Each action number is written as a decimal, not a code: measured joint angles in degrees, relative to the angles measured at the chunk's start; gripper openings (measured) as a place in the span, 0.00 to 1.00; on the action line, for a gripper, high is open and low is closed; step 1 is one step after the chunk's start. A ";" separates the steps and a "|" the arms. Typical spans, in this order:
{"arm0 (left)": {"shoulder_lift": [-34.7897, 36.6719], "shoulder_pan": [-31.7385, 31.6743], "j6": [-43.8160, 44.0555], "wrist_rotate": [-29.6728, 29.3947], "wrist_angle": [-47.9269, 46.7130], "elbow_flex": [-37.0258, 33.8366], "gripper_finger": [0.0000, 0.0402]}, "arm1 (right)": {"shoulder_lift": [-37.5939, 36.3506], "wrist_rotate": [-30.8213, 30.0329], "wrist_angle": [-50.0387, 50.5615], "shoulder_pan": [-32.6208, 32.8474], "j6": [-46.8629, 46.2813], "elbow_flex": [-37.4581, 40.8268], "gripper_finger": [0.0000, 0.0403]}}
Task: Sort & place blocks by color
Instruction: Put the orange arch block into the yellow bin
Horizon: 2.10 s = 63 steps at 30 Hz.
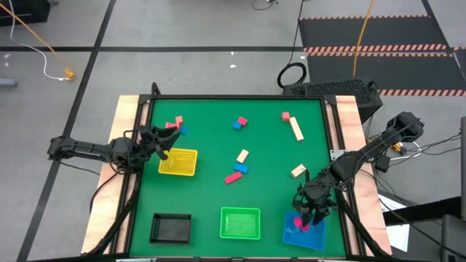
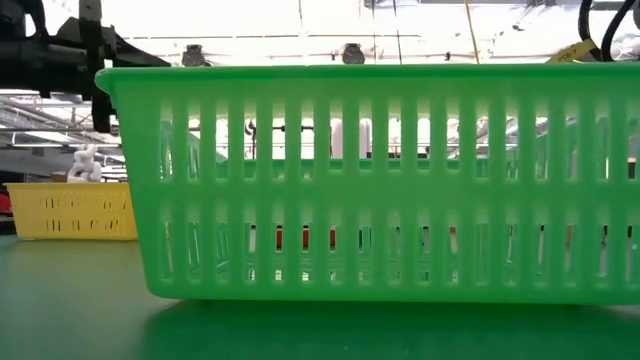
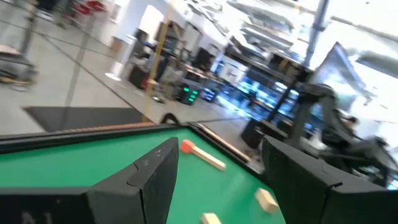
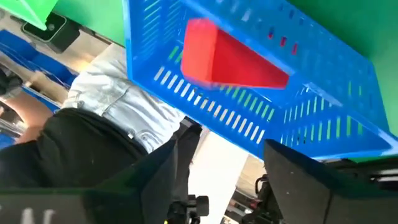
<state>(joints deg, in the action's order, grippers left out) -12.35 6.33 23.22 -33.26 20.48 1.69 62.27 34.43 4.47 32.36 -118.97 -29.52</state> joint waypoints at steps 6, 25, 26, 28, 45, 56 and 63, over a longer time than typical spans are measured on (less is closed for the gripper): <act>-1.93 0.02 -0.36 0.11 -2.66 3.03 0.58 | -0.77 -0.04 -5.76 -0.82 4.25 0.00 0.62; -28.76 -10.72 -18.13 -4.14 -47.65 33.19 0.58 | -0.75 -0.09 -14.57 -20.11 21.67 0.00 0.60; -29.88 -12.43 -19.90 -3.26 -49.78 34.51 0.58 | -0.75 -0.09 -14.55 -22.10 24.16 0.00 0.60; -31.81 -16.12 -21.79 -0.43 -52.69 36.63 0.58 | -0.75 -0.10 -14.57 -26.14 28.90 0.00 0.60; -48.79 -43.86 -29.16 19.33 -62.55 36.17 0.58 | -0.75 0.06 -14.58 -50.05 59.13 0.00 0.60; -58.53 -51.85 -33.25 24.09 -59.67 36.15 0.58 | -0.75 0.15 -14.58 -54.68 66.54 0.02 0.60; -61.59 -52.65 -36.46 27.25 -58.82 36.13 0.58 | -0.75 0.16 -14.57 -56.28 68.39 0.02 0.60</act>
<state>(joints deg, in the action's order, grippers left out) -73.93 -46.33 -13.24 -6.01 -38.34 37.82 61.52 34.59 -10.09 -23.93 -50.58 -29.50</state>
